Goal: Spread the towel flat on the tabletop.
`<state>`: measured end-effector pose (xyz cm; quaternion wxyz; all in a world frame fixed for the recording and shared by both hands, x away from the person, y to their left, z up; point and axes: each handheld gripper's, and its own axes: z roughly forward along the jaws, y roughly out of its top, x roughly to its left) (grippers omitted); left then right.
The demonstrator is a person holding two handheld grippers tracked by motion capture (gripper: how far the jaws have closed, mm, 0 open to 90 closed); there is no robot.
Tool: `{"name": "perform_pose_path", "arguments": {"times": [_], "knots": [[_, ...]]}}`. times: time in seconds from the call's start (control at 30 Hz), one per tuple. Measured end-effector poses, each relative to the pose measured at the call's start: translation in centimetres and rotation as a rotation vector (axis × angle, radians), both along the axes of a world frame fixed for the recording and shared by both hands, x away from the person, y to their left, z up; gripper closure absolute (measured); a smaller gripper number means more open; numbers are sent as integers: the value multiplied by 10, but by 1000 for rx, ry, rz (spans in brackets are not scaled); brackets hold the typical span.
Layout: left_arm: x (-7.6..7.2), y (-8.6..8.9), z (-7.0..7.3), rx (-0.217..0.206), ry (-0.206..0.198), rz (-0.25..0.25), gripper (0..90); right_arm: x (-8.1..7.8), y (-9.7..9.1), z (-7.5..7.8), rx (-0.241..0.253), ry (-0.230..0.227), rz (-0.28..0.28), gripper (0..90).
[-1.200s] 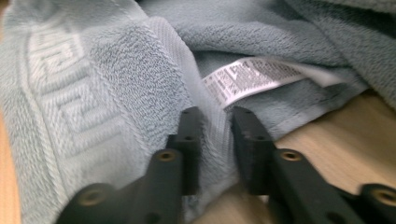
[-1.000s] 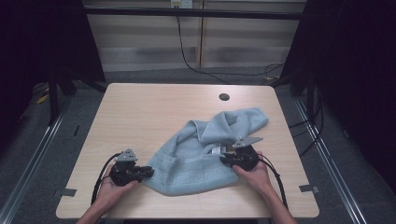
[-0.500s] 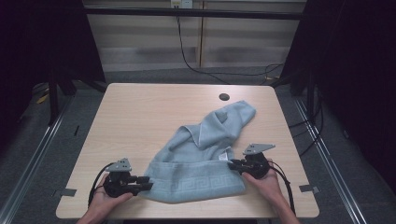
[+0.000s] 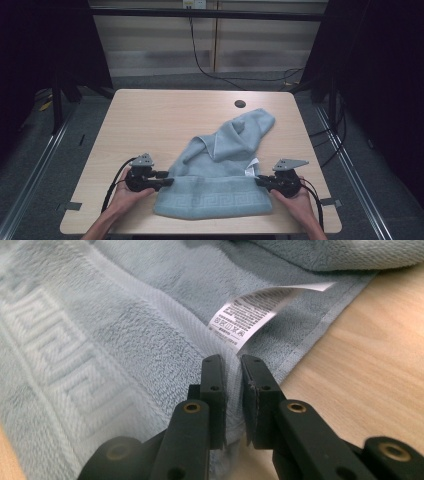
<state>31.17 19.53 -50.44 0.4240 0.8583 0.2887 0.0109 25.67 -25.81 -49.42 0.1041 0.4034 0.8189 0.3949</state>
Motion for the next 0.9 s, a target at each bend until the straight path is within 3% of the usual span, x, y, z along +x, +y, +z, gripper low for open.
{"name": "perform_pose_path", "arguments": {"times": [0.13, 0.27, 0.4, 0.43, 0.47, 0.57, 0.63, 0.77, 0.9], "knots": [[-2, -2, 0, 28, -33, 3, 743, 6, 2, -5, -2, 17, 1, 811], [0, -1, -2, 25, -54, 3, 783, 15, 4, -8, -7, 28, -15, 812], [5, 0, -2, 39, -72, 51, 784, 35, 10, -10, -1, 20, -33, 815], [9, 3, -2, 37, -68, 90, 784, 40, 11, -10, -6, 19, -41, 815], [9, 3, -2, 37, -68, 90, 784, 40, 11, -10, -6, 19, -41, 815], [17, 9, -4, 19, -57, 143, 787, 64, 19, -11, -22, 1, -70, 817], [22, 12, -4, 13, -47, 172, 788, 69, 21, -12, -31, -10, -79, 818], [21, 19, -5, -25, 4, 159, 795, 79, 25, -11, -25, 2, -97, 817], [9, 29, -2, -67, 31, 126, 824, 64, 21, -9, 17, 25, -62, 820]]}}
